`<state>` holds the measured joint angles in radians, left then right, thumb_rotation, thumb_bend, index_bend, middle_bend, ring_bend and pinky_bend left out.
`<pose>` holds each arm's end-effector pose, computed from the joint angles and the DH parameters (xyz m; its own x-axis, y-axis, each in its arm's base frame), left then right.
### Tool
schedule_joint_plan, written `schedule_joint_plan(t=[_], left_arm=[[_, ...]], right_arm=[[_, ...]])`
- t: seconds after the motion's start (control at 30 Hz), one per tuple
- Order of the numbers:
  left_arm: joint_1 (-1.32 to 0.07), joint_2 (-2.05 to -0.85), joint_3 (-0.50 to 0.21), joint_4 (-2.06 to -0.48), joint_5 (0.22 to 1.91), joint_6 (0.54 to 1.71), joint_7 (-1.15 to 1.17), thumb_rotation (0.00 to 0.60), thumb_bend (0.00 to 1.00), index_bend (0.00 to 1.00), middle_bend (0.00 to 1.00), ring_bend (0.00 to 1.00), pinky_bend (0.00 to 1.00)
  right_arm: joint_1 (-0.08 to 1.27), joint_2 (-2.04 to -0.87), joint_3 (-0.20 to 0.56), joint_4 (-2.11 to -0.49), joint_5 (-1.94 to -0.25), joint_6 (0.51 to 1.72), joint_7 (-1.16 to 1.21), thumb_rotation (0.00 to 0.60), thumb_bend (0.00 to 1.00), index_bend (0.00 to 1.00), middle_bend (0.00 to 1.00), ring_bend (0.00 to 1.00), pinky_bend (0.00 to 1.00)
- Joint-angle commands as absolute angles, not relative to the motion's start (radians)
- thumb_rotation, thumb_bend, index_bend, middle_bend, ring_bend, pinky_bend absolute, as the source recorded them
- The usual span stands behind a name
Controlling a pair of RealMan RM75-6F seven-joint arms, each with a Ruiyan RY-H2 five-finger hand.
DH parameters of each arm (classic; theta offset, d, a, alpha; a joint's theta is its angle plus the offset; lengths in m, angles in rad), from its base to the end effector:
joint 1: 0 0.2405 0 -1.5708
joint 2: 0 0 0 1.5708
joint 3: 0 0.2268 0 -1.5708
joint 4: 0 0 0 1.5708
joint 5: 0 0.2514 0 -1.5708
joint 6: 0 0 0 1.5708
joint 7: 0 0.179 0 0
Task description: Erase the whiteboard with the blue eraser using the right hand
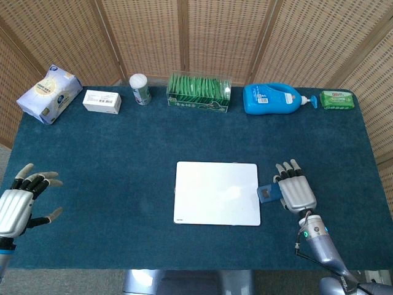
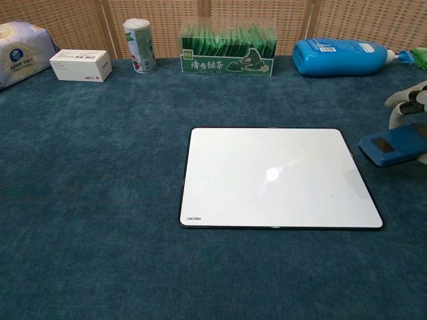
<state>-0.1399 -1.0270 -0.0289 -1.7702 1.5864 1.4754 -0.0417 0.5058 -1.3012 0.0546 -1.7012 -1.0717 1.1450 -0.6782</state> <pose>-0.2508 0.2228 0.1087 0.3057 0.0255 0.9518 0.9423 -0.1514 -0.2986 -0.2183 -0.3051 -0.0024 0.6990 -0.2309 0.6768 -0.7149 -0.2014 0.6696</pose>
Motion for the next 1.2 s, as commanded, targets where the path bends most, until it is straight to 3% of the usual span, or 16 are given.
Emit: schedule_joint_plan(t=[0.03, 1.2], left_arm=[[-0.138, -1.023, -0.028, -1.772, 1.586, 1.477, -0.041, 0.600, 0.26, 0.36, 0.28, 0.26, 0.08], [-0.135, -1.016, -0.024, -1.789, 1.587, 1.481, -0.025, 0.600, 0.26, 0.36, 0.28, 0.26, 0.08]], right_arm=[[0.503, -1.299, 0.057, -1.696, -1.063, 1.139, -0.663, 0.600, 0.40, 0.75, 0.13, 0.00, 0.00], [0.466, -1.336, 0.046, -1.561, -1.049, 1.105, -0.549, 0.600, 0.41, 0.72, 0.13, 0.00, 0.00]])
